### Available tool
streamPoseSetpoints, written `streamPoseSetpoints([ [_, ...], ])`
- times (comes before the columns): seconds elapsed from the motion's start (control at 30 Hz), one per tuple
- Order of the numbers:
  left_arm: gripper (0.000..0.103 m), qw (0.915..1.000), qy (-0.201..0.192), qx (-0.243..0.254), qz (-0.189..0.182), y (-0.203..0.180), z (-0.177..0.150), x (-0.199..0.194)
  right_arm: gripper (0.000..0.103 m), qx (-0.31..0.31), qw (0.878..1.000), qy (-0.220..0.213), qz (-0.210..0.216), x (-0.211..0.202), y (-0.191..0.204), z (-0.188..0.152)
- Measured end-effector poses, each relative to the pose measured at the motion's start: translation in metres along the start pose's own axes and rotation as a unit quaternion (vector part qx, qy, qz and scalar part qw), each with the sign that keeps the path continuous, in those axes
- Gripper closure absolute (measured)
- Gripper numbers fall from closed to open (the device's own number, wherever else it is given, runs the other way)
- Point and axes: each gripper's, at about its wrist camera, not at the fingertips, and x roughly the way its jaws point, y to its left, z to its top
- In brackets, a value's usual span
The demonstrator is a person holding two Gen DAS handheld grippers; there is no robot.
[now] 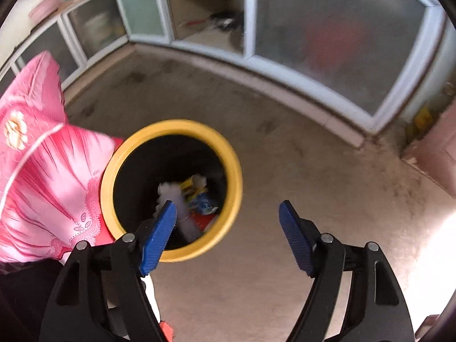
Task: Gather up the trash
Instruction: 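Open both tools to drop tissue and mesh bag into the bin, then turn both tools back toward the table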
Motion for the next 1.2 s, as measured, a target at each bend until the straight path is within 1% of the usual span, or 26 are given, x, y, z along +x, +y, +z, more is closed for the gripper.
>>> streamPoseSetpoints([
  [0.07, 0.011, 0.9994, -0.031, -0.013, -0.006, 0.004, 0.001, -0.03, 0.031, 0.008, 0.999, -0.039, -0.002, -0.033, -0.007, -0.002],
  [0.1, 0.01, 0.9988, -0.045, -0.017, -0.008, 0.007, 0.0, -0.044, 0.031, 0.009, 0.999, -0.053, -0.002, -0.044, -0.008, -0.002],
  [0.13, 0.008, 0.9977, -0.065, -0.02, -0.01, 0.011, 0.0, -0.064, 0.03, 0.009, 0.997, -0.076, -0.002, -0.06, -0.007, -0.003],
  [0.2, 0.008, 0.9952, -0.097, -0.016, -0.005, 0.017, -0.003, -0.096, 0.029, 0.004, 0.994, -0.112, 0.007, -0.083, -0.002, -0.002],
  [0.27, 0.008, 0.9912, -0.13, -0.011, 0.021, 0.029, -0.007, -0.133, 0.025, -0.009, 0.988, -0.15, 0.041, -0.108, 0.013, 0.002],
  [0.3, 0.008, 0.99, -0.138, -0.01, 0.028, 0.034, -0.009, -0.145, 0.024, -0.02, 0.984, -0.168, 0.061, -0.119, 0.023, 0.004],
  [0.33, 0.008, 0.9878, -0.15, -0.011, 0.038, 0.045, -0.014, -0.164, 0.023, -0.028, 0.981, -0.181, 0.071, -0.128, 0.032, 0.006],
  [0.4, 0.008, 0.9843, -0.165, -0.015, 0.06, 0.066, -0.023, -0.191, 0.018, -0.054, 0.971, -0.205, 0.108, -0.145, 0.057, 0.011],
  [0.43, 0.008, 0.9817, -0.172, -0.02, 0.079, 0.08, -0.03, -0.208, 0.016, -0.08, 0.963, -0.218, 0.141, -0.155, 0.079, 0.016],
  [0.47, 0.008, 0.9791, -0.178, -0.026, 0.094, 0.093, -0.037, -0.223, 0.013, -0.101, 0.955, -0.227, 0.16, -0.162, 0.096, 0.019],
  [0.5, 0.008, 0.9771, -0.183, -0.03, 0.105, 0.102, -0.043, -0.236, 0.013, -0.123, 0.948, -0.235, 0.177, -0.166, 0.115, 0.022],
  [0.53, 0.008, 0.9738, -0.187, -0.032, 0.125, 0.119, -0.053, -0.252, 0.012, -0.143, 0.941, -0.242, 0.19, -0.171, 0.133, 0.024],
  [0.63, 0.008, 0.965, -0.184, -0.031, 0.185, 0.157, -0.072, -0.288, 0.012, -0.195, 0.92, -0.247, 0.234, -0.179, 0.192, 0.029],
  [0.67, 0.008, 0.9606, -0.183, -0.031, 0.207, 0.171, -0.079, -0.298, 0.012, -0.207, 0.914, -0.247, 0.247, -0.181, 0.209, 0.031],
  [0.7, 0.008, 0.9534, -0.183, -0.035, 0.237, 0.187, -0.089, -0.31, 0.012, -0.22, 0.907, -0.247, 0.262, -0.181, 0.23, 0.035],
  [0.77, 0.008, 0.9456, -0.178, -0.05, 0.268, 0.215, -0.101, -0.33, 0.01, -0.235, 0.894, -0.253, 0.286, -0.181, 0.268, 0.038],
  [0.83, 0.008, 0.9412, -0.172, -0.075, 0.281, 0.246, -0.115, -0.348, 0.01, -0.25, 0.888, -0.241, 0.3, -0.177, 0.299, 0.043],
  [0.93, 0.008, 0.9339, -0.161, -0.117, 0.297, 0.287, -0.131, -0.363, 0.01, -0.27, 0.881, -0.224, 0.316, -0.17, 0.343, 0.045],
  [1.03, 0.008, 0.9319, -0.159, -0.143, 0.293, 0.314, -0.145, -0.369, 0.01, -0.296, 0.876, -0.214, 0.316, -0.163, 0.38, 0.039],
  [1.07, 0.008, 0.9308, -0.157, -0.147, 0.295, 0.321, -0.148, -0.368, 0.01, -0.301, 0.874, -0.211, 0.317, -0.163, 0.385, 0.037],
  [1.13, 0.008, 0.9278, -0.149, -0.154, 0.306, 0.336, -0.151, -0.367, 0.01, -0.312, 0.871, -0.192, 0.327, -0.156, 0.403, 0.04],
  [1.2, 0.008, 0.9273, -0.143, -0.156, 0.309, 0.346, -0.151, -0.363, 0.01, -0.315, 0.871, -0.18, 0.331, -0.149, 0.412, 0.041],
])
